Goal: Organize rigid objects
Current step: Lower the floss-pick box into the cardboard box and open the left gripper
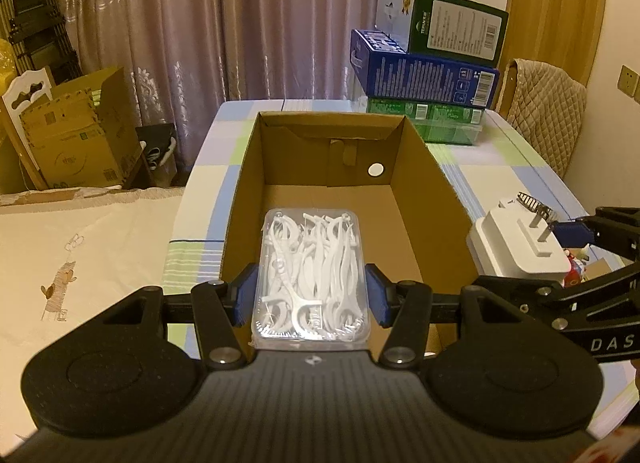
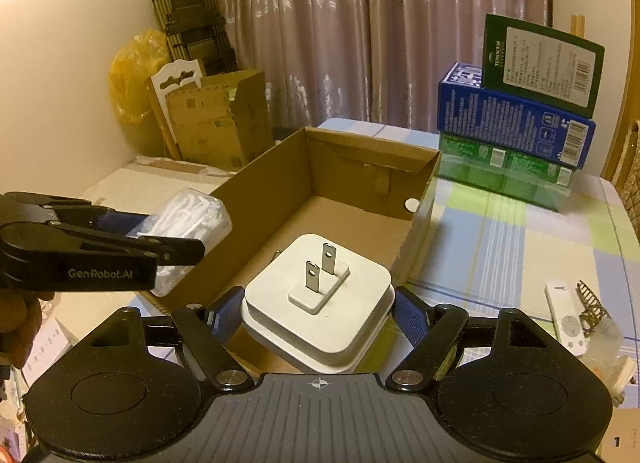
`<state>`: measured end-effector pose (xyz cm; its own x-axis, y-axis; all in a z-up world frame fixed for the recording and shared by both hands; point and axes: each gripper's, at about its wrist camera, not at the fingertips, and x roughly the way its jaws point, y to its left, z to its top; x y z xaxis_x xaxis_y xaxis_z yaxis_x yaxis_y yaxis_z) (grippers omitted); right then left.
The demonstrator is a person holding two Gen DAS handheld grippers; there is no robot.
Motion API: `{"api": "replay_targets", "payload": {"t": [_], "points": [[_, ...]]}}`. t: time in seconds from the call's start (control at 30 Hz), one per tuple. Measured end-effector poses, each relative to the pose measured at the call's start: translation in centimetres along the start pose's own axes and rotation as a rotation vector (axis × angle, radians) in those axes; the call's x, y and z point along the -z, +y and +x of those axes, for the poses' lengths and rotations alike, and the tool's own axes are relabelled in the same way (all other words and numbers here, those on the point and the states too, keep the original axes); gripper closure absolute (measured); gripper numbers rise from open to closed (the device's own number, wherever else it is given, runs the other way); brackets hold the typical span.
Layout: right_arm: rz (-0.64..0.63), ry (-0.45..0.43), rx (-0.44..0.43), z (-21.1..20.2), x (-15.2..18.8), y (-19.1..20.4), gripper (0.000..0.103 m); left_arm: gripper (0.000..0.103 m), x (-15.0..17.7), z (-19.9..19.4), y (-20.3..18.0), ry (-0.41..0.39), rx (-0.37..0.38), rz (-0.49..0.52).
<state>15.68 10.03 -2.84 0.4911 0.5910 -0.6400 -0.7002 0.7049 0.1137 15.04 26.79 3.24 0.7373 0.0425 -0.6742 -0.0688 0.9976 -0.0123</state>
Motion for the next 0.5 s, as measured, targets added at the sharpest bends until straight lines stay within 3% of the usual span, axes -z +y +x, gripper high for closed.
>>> {"api": "replay_targets", "payload": {"t": [0.5], "points": [[0.022,0.008,0.013,0.99,0.24,-0.24,0.027,0.052,-0.04,1.15,0.5,0.011,0.001,0.004]]}}
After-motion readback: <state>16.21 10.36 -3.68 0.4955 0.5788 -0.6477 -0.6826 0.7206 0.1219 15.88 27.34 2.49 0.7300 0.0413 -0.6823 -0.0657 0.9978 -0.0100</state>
